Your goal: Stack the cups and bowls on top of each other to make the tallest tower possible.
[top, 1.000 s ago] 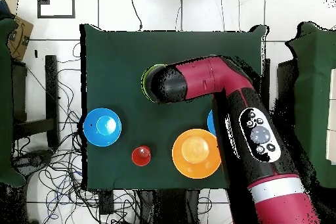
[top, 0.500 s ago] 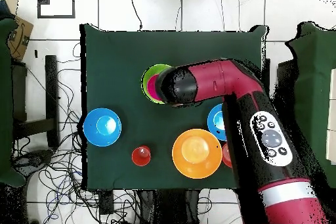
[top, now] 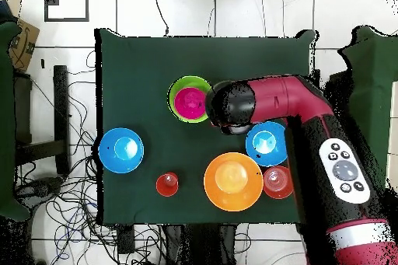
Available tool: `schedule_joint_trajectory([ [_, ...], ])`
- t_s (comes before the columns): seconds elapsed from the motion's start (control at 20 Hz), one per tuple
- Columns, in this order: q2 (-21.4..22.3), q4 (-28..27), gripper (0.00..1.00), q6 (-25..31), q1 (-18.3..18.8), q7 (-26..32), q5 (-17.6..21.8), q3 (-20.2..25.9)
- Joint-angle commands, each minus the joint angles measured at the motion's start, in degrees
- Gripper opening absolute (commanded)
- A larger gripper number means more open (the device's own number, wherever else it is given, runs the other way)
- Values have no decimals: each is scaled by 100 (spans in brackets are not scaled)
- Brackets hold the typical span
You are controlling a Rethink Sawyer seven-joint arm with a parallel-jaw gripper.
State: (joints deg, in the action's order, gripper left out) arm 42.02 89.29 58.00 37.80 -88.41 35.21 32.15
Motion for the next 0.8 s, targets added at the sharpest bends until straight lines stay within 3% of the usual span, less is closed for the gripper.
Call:
schedule_joint_trajectory([
  [0.05, -484, 348, 100, 674, 40, 2190, 498, 252],
  [0.4, -787, 132, 100, 751, -146, 1908, 627, 185],
  [0.8, -942, 159, 100, 410, -190, 1488, 670, 89],
])
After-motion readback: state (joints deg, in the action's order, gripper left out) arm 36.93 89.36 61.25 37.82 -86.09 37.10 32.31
